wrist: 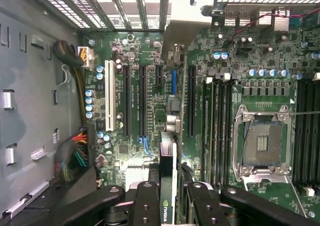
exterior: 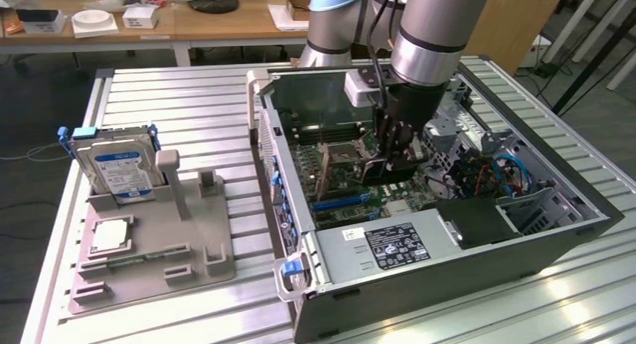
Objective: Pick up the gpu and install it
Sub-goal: 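Press down on the gpu until it lock into place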
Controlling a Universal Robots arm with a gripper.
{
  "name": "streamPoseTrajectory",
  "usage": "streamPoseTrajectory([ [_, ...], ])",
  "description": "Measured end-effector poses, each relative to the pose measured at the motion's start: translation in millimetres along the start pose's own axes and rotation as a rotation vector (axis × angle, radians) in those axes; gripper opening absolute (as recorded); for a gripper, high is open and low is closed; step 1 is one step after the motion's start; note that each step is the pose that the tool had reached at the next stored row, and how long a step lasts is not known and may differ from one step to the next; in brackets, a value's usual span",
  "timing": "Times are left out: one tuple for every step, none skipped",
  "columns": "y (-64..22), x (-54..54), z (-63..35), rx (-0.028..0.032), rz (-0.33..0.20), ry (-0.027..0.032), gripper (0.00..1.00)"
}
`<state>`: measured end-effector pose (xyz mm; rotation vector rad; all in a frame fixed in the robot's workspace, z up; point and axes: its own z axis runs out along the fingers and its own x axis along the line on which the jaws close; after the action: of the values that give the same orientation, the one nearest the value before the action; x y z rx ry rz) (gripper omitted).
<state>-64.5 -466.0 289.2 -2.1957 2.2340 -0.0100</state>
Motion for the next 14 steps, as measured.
streamPoseTrajectory([
  [0.0,0.0,0.9,0.0001,0.000,-0.0002,0.26],
  [0.0,0.0,1.7,0.0000,0.000,0.0000,0.26],
  [0.1,0.0,2.6,0.0000,0.000,-0.0001,0.26],
  [0.2,0.0,3.5,0.0002,0.000,0.0000,0.26],
  [0.3,0.0,4.5,0.0002,0.000,-0.0001,0.26],
  [0.4,0.0,5.5,0.0003,0.000,-0.0001,0.26],
  [0.6,0.0,6.6,0.0007,0.000,0.0001,0.26],
  [0.9,0.0,7.5,0.0016,0.000,0.0000,0.26],
  [1.1,0.0,8.2,0.0026,0.000,-0.0001,0.26],
  [1.1,0.1,8.2,0.0028,-0.001,0.0001,0.26],
  [1.1,0.1,8.2,0.0028,-0.001,0.0001,0.26],
  [1.1,0.1,8.2,0.0028,-0.001,0.0002,0.26],
  [1.1,0.1,8.2,0.0033,-0.001,0.0002,0.26],
  [1.3,0.0,8.4,0.0054,0.000,0.0000,0.26],
])
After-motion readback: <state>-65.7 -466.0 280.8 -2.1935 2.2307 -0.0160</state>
